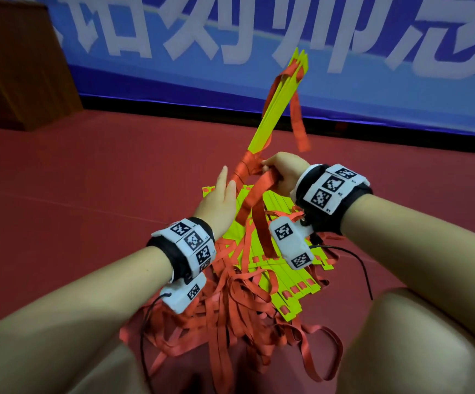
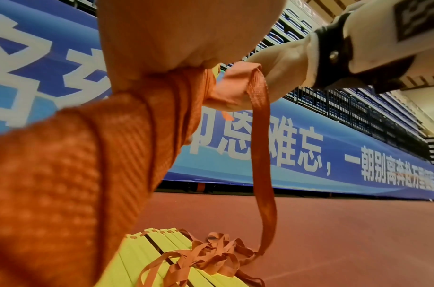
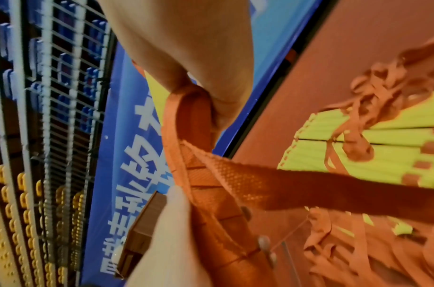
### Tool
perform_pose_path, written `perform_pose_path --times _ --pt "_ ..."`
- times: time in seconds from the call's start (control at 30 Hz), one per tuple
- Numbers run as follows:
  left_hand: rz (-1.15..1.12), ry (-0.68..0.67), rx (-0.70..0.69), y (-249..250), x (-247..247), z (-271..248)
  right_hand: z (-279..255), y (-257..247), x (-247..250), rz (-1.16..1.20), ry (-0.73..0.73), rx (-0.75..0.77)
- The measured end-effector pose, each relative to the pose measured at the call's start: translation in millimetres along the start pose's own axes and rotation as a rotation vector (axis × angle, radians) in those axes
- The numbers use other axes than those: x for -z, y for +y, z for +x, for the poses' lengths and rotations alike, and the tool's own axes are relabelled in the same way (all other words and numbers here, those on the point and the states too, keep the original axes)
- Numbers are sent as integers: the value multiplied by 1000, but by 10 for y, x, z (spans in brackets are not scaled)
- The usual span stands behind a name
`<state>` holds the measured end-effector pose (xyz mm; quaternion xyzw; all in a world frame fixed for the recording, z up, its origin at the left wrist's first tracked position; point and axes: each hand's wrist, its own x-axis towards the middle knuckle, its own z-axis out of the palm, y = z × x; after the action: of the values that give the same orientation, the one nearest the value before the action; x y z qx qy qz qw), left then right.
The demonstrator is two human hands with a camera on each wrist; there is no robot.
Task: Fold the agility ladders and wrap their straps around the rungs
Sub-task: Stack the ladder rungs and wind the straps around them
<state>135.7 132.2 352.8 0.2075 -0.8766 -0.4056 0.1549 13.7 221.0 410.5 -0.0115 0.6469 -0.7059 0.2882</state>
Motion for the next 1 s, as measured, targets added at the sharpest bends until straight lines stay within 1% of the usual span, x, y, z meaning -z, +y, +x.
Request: perform_pose_path --times 0.07,0.13,0.33,0.47,0.53,0.6,0.67,0.73,0.83,0.9,1.0 --pt "-27 -9 20 -9 -22 12 -30 -14 10 69 -51 -71" --pt "-7 -16 16 -17 -29 31 -66 -17 -4 102 -75 -82" --pt "61 -11 5 -58 -20 53 -69 38 -35 89 -117 50" --pt "24 42 -52 -30 15 43 -69 59 -8 67 -50 150" --pt "-46 11 -67 -46 47 63 -83 55 -3 61 -70 180" --pt "-178 -59 -79 -88 74 97 -112 34 0 65 -122 212" --pt "-308 -116 -42 -95 87 93 -158 4 10 63 -175 239" --pt "-381 -126 1 -102 68 95 -195 -14 20 30 -223 262" --pt "-369 -96 -93 -77 65 86 -228 -27 31 -54 -270 310" --pt "-332 -63 -162 -54 84 78 -256 -49 47 -124 -261 345" --pt "-282 7 -222 -7 124 71 -293 -84 81 -182 -214 408"
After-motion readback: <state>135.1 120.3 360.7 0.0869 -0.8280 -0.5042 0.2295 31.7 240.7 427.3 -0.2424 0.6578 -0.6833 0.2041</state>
